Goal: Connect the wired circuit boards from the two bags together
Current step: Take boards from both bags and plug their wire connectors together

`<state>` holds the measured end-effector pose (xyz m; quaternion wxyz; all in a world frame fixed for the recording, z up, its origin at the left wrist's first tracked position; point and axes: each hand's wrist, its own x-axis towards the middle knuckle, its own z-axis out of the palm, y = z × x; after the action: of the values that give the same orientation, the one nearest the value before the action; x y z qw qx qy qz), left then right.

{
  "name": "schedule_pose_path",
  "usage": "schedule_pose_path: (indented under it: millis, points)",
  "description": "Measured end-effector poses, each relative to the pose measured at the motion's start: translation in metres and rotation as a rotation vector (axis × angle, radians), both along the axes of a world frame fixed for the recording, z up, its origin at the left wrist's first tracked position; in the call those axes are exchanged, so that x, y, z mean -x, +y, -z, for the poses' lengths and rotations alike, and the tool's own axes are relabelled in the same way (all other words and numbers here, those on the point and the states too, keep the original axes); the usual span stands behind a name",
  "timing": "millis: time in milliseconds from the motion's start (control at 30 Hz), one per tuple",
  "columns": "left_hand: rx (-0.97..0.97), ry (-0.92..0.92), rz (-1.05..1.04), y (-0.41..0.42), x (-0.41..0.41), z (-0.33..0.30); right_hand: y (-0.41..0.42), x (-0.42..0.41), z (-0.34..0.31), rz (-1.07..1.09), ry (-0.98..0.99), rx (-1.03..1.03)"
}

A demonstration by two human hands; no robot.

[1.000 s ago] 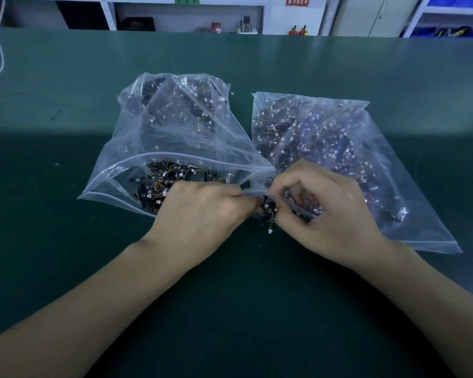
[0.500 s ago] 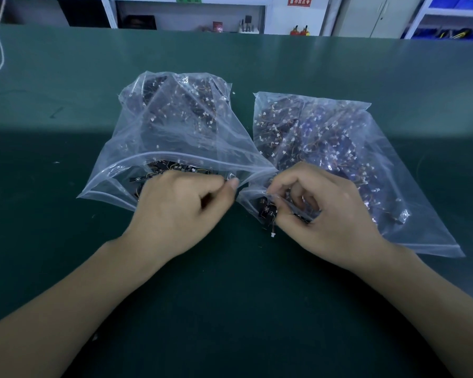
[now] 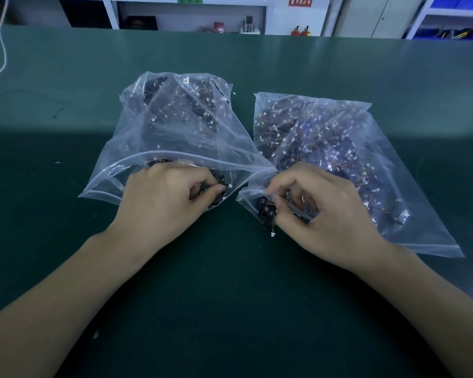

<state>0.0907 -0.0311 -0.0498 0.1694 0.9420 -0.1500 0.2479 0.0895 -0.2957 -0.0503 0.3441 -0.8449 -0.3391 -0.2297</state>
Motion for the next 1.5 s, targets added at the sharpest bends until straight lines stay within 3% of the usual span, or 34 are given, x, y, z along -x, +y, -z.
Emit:
schedule_pose_path:
  millis: [367, 700, 1067, 1500]
  points:
    - [0.137, -0.173, 0.049, -0.002, 0.002, -0.004, 0.001, 0.001, -0.001, -0.020, 0.030, -0.028]
    - [0.178, -0.073, 0.054, -0.001, -0.001, -0.001, 0.001, 0.001, 0.001, -0.010, 0.047, -0.031]
    - [0.300, -0.151, 0.328, -0.011, 0.010, -0.008, 0.000, 0.001, 0.002, -0.012, 0.046, -0.039]
    - [0.398, -0.093, 0.539, -0.022, 0.017, -0.007, 0.003, -0.002, 0.002, -0.106, -0.042, 0.013]
